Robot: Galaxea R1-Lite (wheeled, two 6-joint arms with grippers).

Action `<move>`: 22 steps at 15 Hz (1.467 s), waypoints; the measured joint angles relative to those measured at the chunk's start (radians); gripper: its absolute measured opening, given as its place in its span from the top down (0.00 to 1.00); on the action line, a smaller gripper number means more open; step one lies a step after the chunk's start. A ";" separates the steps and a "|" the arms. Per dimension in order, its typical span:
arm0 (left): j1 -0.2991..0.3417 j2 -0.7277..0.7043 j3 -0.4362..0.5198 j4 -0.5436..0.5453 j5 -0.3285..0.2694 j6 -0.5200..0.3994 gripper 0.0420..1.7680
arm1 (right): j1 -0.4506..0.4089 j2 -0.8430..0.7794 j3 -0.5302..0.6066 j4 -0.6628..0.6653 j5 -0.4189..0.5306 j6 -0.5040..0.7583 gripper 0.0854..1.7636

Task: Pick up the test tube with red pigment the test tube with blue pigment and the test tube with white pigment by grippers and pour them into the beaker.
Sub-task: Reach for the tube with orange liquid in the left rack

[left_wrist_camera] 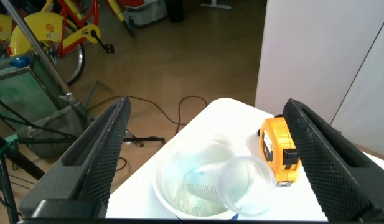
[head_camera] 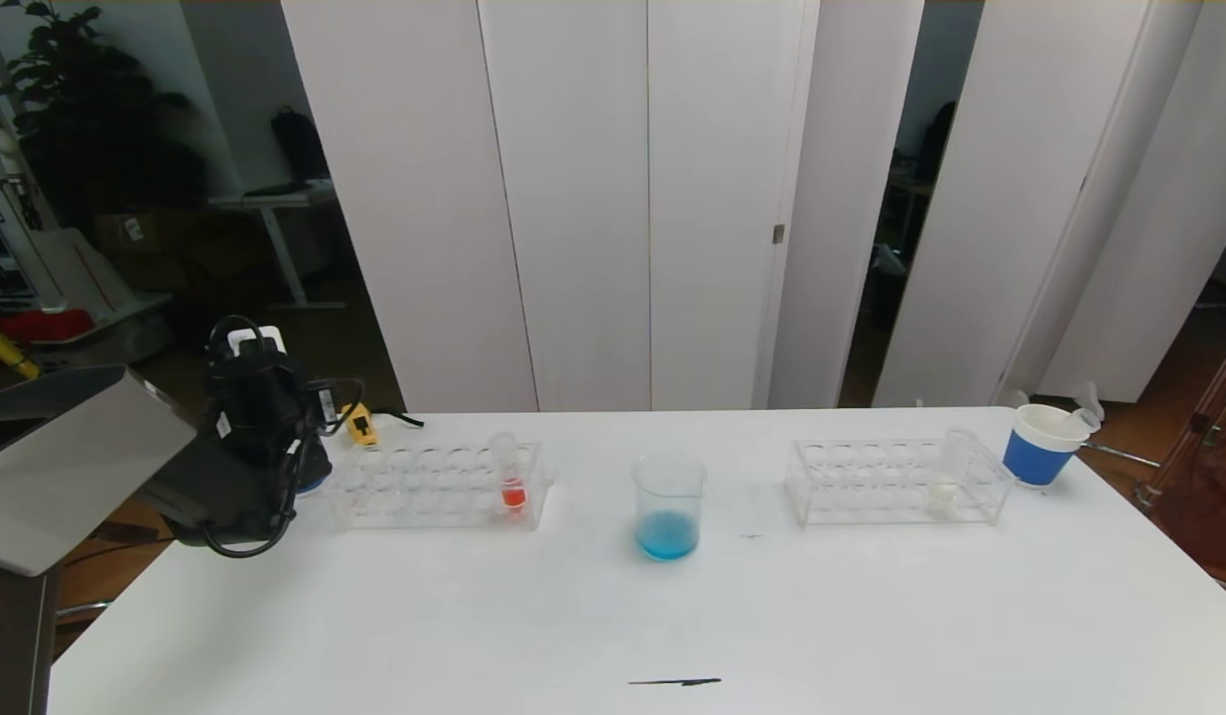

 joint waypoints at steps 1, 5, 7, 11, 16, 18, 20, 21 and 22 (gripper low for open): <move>0.000 -0.001 0.001 0.002 -0.002 0.003 0.01 | 0.000 0.000 0.000 0.000 0.000 0.000 0.01; -0.001 -0.030 0.014 0.014 -0.008 0.006 0.01 | 0.000 0.000 0.000 0.000 0.000 0.000 0.01; -0.005 -0.075 0.033 0.026 -0.010 0.017 0.01 | 0.000 0.000 0.000 0.000 0.000 0.000 0.01; -0.014 -0.223 0.119 0.085 -0.046 0.035 0.01 | -0.001 0.000 0.000 0.000 0.000 0.000 0.01; -0.047 -0.498 0.306 0.223 -0.093 0.047 0.01 | 0.000 0.000 0.000 0.000 0.000 0.000 0.01; -0.063 -0.647 0.395 0.306 -0.121 0.063 0.01 | 0.000 0.000 0.000 0.000 0.000 0.000 0.01; -0.103 -0.795 0.465 0.394 -0.127 0.068 0.01 | 0.000 0.000 0.000 0.000 0.000 0.000 0.01; -0.124 -0.860 0.496 0.422 -0.126 0.069 0.01 | 0.000 0.000 0.000 0.000 0.000 0.000 0.01; -0.150 -0.934 0.535 0.449 -0.124 0.070 0.01 | 0.000 0.000 0.000 0.000 0.000 0.000 0.01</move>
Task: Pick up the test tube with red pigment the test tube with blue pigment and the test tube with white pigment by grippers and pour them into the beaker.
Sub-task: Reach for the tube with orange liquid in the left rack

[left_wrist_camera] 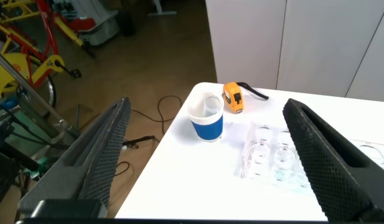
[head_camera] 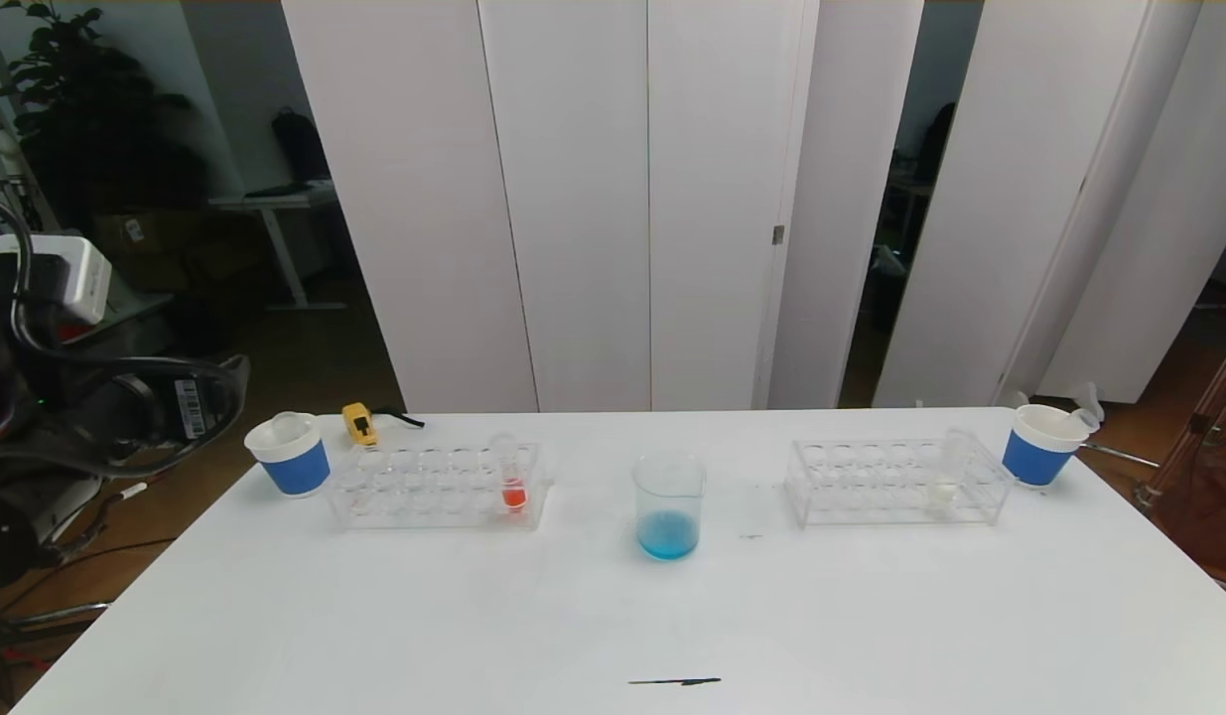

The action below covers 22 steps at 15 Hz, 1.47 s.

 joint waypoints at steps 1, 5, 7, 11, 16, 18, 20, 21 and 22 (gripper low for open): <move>-0.022 -0.076 0.038 0.029 0.000 0.001 0.01 | 0.000 0.000 0.000 0.000 0.000 0.000 0.01; -0.058 -0.380 0.176 0.181 -0.003 0.002 0.01 | -0.001 0.000 0.000 0.000 0.000 0.000 0.01; -0.057 -0.539 0.222 0.282 -0.002 0.003 0.01 | 0.000 0.000 0.000 0.000 0.000 0.000 0.01; -0.040 -0.874 0.254 0.586 -0.009 0.006 0.01 | 0.000 0.000 0.000 0.000 0.000 0.000 0.01; 0.025 -1.192 0.289 0.855 -0.100 -0.023 0.01 | -0.001 0.000 0.000 0.000 0.000 0.000 0.01; 0.026 -1.280 0.341 0.861 -0.151 -0.030 0.01 | 0.000 0.000 0.000 0.000 0.000 0.000 0.01; 0.024 -1.356 0.419 0.860 -0.183 -0.031 0.01 | 0.000 0.000 0.000 0.000 0.000 0.000 0.01; 0.024 -1.379 0.451 0.860 -0.205 -0.039 0.01 | 0.000 0.000 0.000 0.000 0.000 0.000 0.01; 0.023 -1.400 0.486 0.859 -0.230 -0.066 0.01 | 0.000 0.000 0.000 0.000 0.000 0.000 0.01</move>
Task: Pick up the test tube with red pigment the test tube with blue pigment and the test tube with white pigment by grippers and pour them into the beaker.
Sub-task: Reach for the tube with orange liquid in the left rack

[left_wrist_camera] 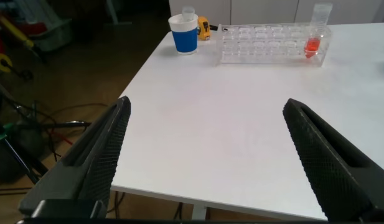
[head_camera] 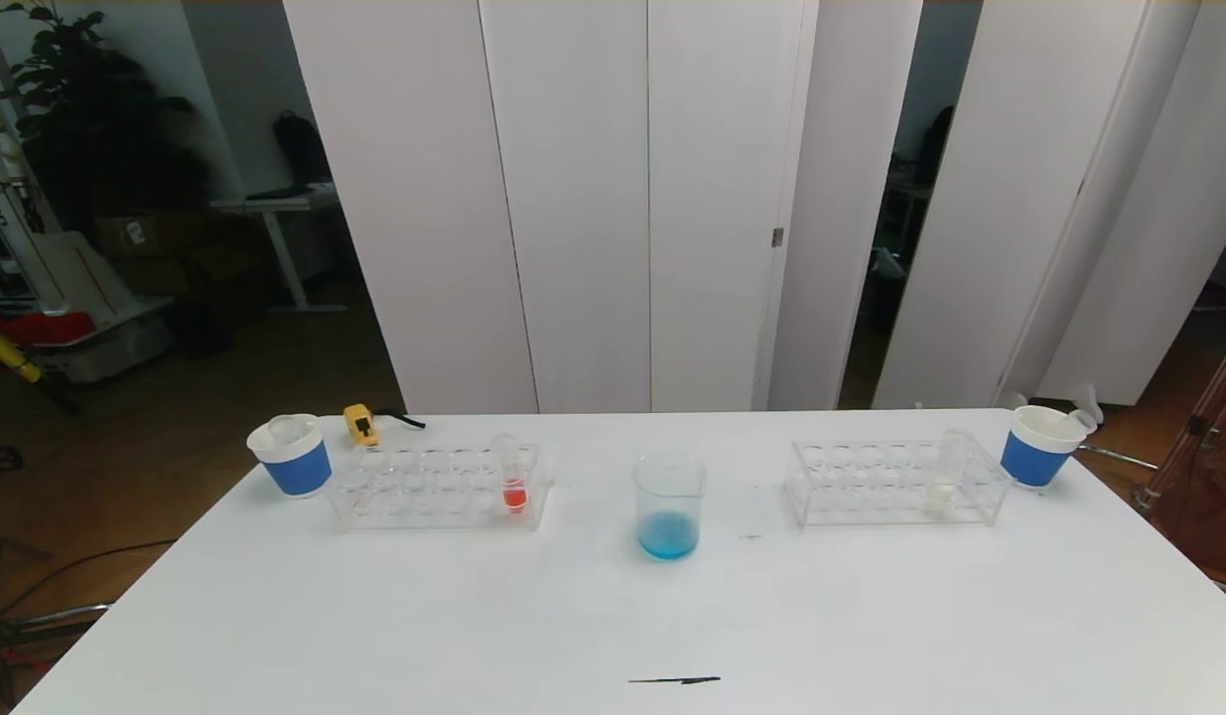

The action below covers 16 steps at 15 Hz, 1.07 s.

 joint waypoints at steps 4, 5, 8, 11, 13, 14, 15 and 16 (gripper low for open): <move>0.000 -0.035 0.082 -0.051 -0.154 -0.069 0.01 | 0.000 0.000 0.000 0.000 0.000 0.000 0.01; 0.000 -0.036 0.100 -0.061 -0.200 -0.076 0.01 | 0.000 0.000 0.000 0.000 0.000 0.000 0.01; 0.000 -0.039 0.135 -0.087 -0.221 -0.075 0.01 | 0.000 0.000 0.000 0.000 0.000 0.000 0.01; 0.000 -0.039 0.144 -0.098 -0.222 -0.077 0.01 | 0.000 0.000 0.000 0.000 0.000 0.000 0.01; 0.000 -0.039 0.156 -0.146 -0.224 -0.079 0.01 | 0.000 0.000 0.000 0.000 0.000 0.000 0.01; 0.000 -0.039 0.165 -0.176 -0.226 -0.079 0.01 | 0.000 0.000 0.000 0.000 0.000 0.000 0.01; 0.000 -0.039 0.173 -0.180 -0.226 -0.079 0.01 | 0.000 0.000 0.000 0.000 0.000 0.000 0.01; 0.000 -0.039 0.176 -0.182 -0.226 -0.079 0.01 | -0.001 0.000 0.000 0.000 0.000 0.000 0.01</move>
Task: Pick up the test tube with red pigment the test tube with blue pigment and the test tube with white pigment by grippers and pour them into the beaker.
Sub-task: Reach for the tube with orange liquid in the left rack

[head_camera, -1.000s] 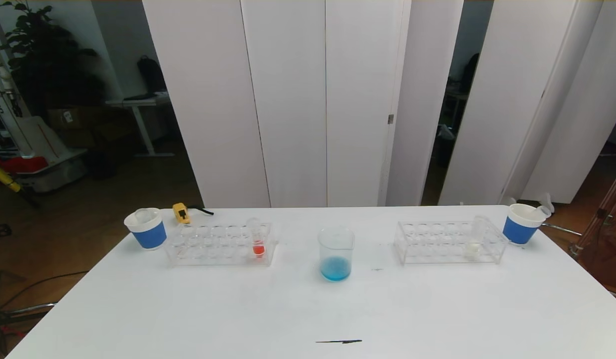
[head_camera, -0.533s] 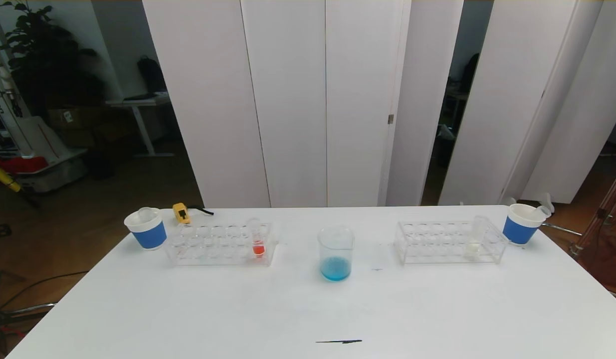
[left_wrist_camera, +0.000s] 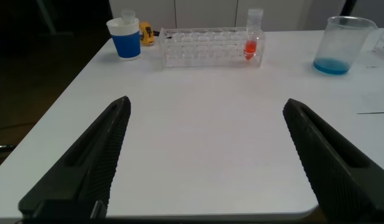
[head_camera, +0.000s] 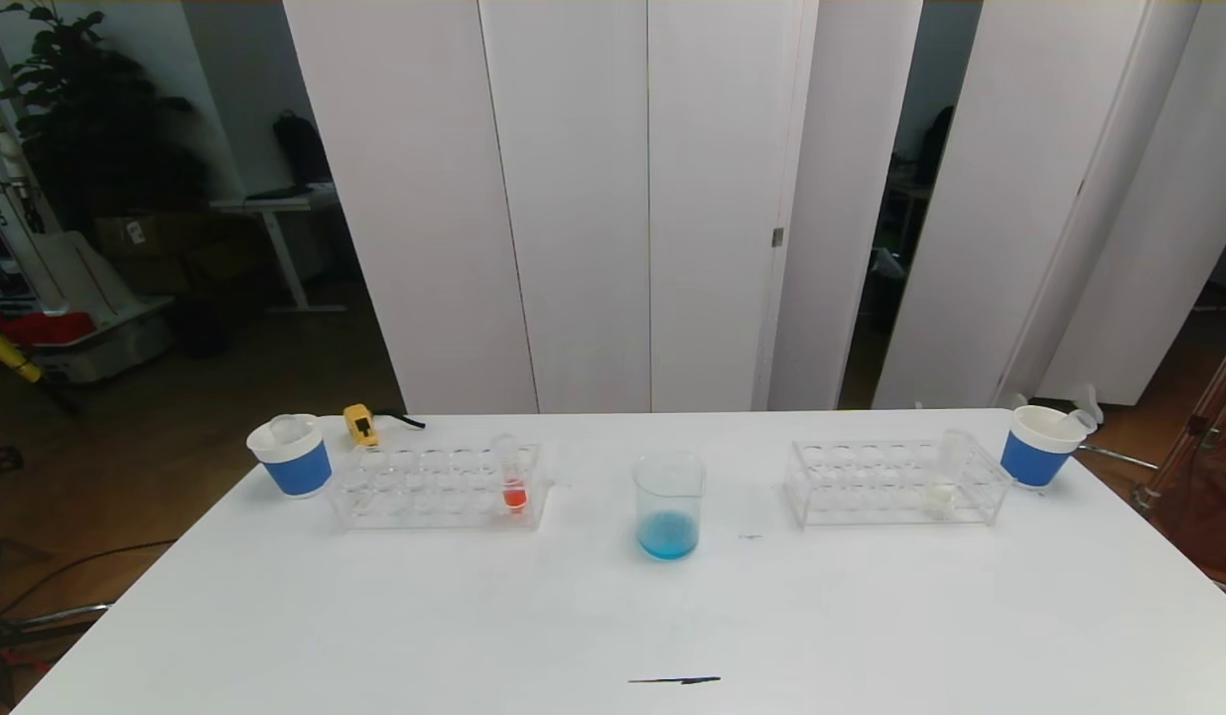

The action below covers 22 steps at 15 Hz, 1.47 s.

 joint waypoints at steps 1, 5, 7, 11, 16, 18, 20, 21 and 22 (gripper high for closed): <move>0.000 0.000 0.001 0.001 0.000 0.001 0.01 | 0.000 0.000 0.000 0.000 0.000 0.000 0.01; 0.000 0.000 0.003 0.002 0.000 0.000 0.01 | 0.000 0.000 0.000 0.000 0.000 0.000 0.01; 0.000 0.000 0.003 0.002 0.000 -0.001 0.01 | 0.000 0.000 0.000 0.000 0.000 0.000 0.01; 0.000 0.000 0.003 0.001 0.000 0.000 0.01 | 0.000 0.000 0.000 0.000 0.000 0.000 0.01; 0.000 0.000 0.003 0.001 0.000 0.000 0.01 | 0.001 0.000 0.000 0.000 0.000 0.000 0.01; 0.000 0.000 0.003 0.001 0.000 -0.002 0.01 | 0.000 0.000 0.000 0.000 0.000 0.000 0.01; 0.000 0.001 0.003 0.000 0.000 -0.002 0.01 | 0.000 0.000 0.000 0.000 0.000 0.000 0.01; 0.000 0.001 0.003 -0.001 0.000 -0.001 0.01 | 0.000 0.000 0.000 0.000 0.000 0.000 0.01; 0.000 0.001 0.003 -0.006 0.001 0.000 0.01 | 0.000 0.000 0.000 0.000 0.000 0.000 0.01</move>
